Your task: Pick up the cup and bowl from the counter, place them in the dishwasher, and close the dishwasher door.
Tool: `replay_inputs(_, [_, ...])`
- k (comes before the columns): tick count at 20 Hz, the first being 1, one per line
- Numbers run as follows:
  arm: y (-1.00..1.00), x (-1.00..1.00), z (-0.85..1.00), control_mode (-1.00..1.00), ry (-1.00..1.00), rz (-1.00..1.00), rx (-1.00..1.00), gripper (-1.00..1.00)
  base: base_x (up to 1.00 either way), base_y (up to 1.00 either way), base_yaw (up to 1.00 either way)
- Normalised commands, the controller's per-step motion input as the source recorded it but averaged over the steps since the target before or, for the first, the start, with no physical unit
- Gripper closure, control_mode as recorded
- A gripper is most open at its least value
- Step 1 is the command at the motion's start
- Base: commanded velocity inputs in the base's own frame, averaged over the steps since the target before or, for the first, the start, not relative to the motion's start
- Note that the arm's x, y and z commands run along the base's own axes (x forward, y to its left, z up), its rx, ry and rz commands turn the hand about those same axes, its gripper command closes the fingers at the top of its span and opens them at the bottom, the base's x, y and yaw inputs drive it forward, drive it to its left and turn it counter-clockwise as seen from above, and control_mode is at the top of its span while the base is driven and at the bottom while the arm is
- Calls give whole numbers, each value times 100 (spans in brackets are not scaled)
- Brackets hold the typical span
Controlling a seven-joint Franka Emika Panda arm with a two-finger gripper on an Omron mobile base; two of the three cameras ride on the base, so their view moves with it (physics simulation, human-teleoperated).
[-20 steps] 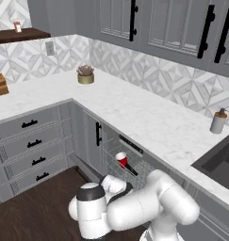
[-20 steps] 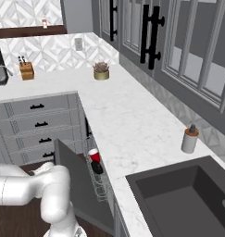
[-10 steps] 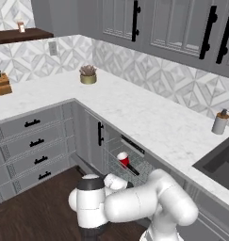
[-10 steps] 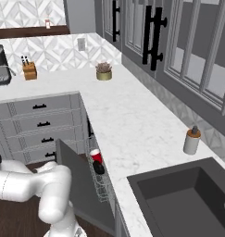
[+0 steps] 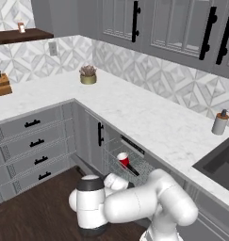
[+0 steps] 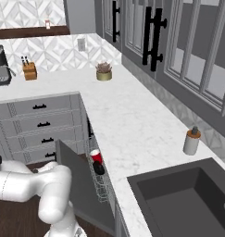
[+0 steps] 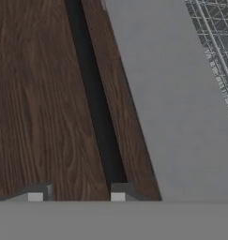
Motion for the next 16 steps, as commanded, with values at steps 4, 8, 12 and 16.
replay_inputs(4, [-72,88,-13,-100,-10,-31,-45,-100,0,0,0])
replay_inputs(8, [-69,51,-11,-100,-16,-35,-55,-100,0,0,0])
replay_inputs(12, [-88,78,-38,-100,-2,-33,-46,-100,0,0,0])
replay_inputs(16, [-98,94,-79,-100,-1,-27,-43,-100,0,0,0])
